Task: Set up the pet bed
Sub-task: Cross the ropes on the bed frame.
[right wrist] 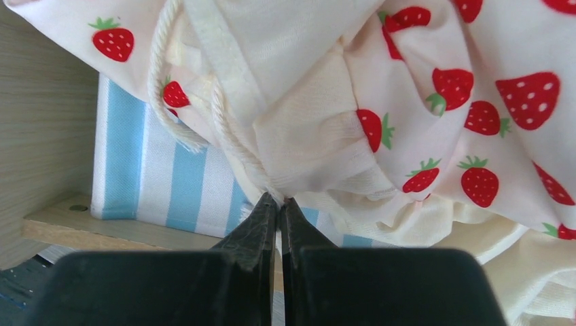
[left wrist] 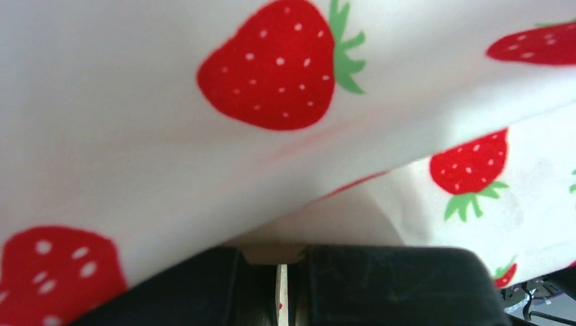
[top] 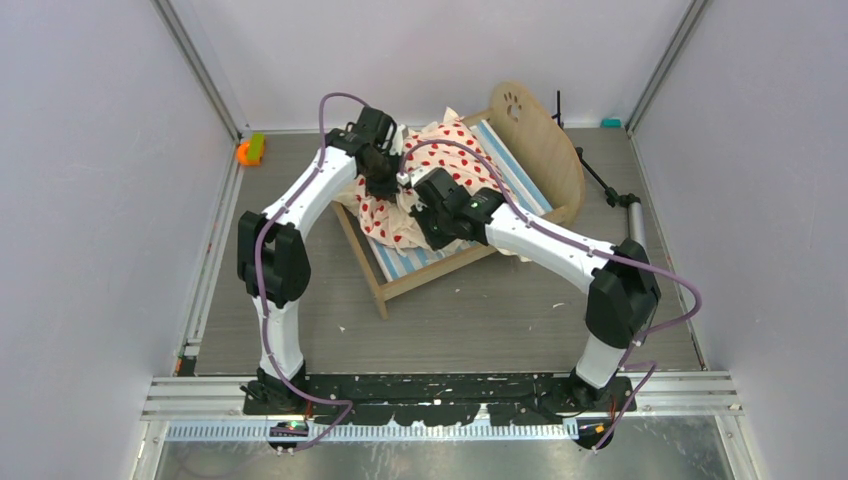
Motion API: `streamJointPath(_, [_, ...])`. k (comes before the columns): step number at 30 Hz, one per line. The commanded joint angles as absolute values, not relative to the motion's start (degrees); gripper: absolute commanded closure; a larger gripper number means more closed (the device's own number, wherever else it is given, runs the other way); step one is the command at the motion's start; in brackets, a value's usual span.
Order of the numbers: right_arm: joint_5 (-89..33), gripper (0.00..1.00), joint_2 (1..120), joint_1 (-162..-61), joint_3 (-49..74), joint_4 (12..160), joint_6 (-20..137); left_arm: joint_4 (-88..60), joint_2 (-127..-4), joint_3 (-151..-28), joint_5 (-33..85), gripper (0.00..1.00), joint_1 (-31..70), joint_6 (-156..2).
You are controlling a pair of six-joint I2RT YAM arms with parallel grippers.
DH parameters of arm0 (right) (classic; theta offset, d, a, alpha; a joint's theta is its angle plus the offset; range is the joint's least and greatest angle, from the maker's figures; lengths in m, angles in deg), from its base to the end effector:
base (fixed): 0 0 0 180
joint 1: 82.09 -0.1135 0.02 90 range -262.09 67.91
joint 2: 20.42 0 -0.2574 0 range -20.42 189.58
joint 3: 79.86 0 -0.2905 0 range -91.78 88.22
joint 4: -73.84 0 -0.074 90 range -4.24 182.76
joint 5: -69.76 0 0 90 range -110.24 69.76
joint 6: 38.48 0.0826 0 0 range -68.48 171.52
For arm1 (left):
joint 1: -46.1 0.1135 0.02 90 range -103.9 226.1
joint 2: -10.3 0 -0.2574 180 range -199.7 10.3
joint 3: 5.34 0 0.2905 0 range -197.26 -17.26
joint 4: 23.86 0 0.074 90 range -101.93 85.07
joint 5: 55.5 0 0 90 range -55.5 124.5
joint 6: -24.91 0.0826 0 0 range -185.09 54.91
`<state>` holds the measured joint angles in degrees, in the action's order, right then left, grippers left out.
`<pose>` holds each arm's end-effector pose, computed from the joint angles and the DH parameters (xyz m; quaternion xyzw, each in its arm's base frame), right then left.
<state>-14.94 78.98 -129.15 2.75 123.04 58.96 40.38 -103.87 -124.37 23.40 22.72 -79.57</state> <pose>0.3123 0.3244 0.2355 -0.3049 0.8917 0.1131 0.3149 0.4470 -0.2106 0.2395 0.0999 0.9551 -0.1735 0.2183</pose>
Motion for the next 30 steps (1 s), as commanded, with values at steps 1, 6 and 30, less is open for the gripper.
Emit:
streamJointPath(1, [-14.8,0.99,77.1,-129.1,4.8,120.5,58.0,38.5,-101.1,-124.1,25.5,1.0,23.9,-78.6])
streamJointPath(6, [-17.1,0.99,75.6,-129.1,8.1,119.4,58.4,38.4,-101.1,-123.9,25.2,1.0,24.0,-78.7])
streamJointPath(30, [-17.7,0.98,67.1,-129.3,6.9,118.8,59.7,38.3,-100.5,-123.8,25.4,1.0,24.6,-78.8])
